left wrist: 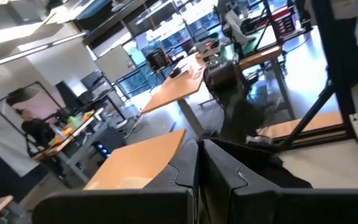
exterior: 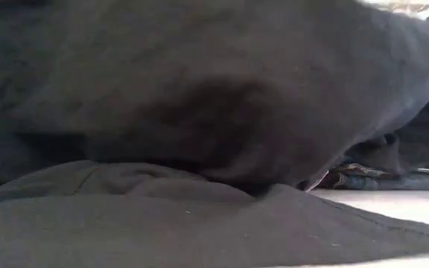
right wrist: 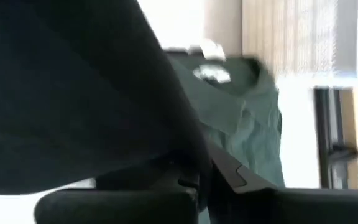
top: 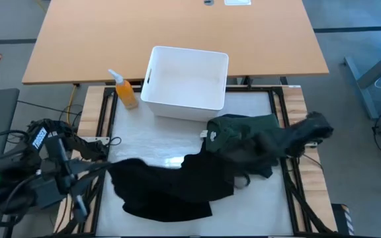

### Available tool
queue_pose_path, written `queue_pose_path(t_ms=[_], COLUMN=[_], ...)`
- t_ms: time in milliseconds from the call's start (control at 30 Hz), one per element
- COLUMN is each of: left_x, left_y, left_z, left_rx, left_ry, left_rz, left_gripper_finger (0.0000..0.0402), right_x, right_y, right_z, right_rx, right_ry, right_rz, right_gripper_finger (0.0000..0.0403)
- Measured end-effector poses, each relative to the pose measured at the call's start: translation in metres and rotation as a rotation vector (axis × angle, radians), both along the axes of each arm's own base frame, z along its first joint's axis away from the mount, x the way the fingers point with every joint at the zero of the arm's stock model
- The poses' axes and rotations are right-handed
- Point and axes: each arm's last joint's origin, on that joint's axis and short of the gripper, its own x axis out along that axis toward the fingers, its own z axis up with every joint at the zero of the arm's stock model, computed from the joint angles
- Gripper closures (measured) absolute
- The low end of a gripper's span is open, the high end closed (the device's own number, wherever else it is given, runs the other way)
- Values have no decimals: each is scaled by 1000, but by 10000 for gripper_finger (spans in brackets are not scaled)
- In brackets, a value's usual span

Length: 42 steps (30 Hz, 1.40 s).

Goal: Fold laundry
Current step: Fold the black shirt from the white laundry organizer

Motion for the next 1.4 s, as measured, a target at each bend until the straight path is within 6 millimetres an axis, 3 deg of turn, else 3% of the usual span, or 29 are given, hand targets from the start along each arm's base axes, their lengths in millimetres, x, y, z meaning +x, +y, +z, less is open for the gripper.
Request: queue_pose_path(t_ms=[133, 267, 533, 700, 867, 1000, 1133, 1267, 1400], left_x=[5, 11, 13, 13, 22, 30, 36, 39, 40], left_y=[3, 7, 37, 58, 62, 59, 61, 63, 64], left_z=[-2, -7, -26, -51, -66, -78, -84, -83, -84], left_rx=[17, 55, 63, 19, -57, -9, 17, -2, -20], left_ry=[8, 26, 33, 57, 126, 190, 208, 217, 230], left_rz=[23, 49, 117, 120, 92, 94, 119, 122, 112], left_gripper_finger=[401, 401, 401, 401, 401, 401, 401, 401, 401], right_x=[13, 12, -19, -47, -74, -70, -65, -62, -60], right_y=[-22, -25, -14, 13, 46, 95, 126, 137, 139], right_z=[-21, -23, 0, -1, -47, -95, -137, -158, -162], right_rx=[101, 169, 125, 97, 73, 251, 299, 242, 141], right_ry=[107, 112, -10, -120, -277, -495, -482, -426, -344], right_rz=[-31, -33, -132, -171, -279, -217, -233, -358, -435], right_gripper_finger=[351, 329, 291, 242, 197, 185, 197, 217, 235])
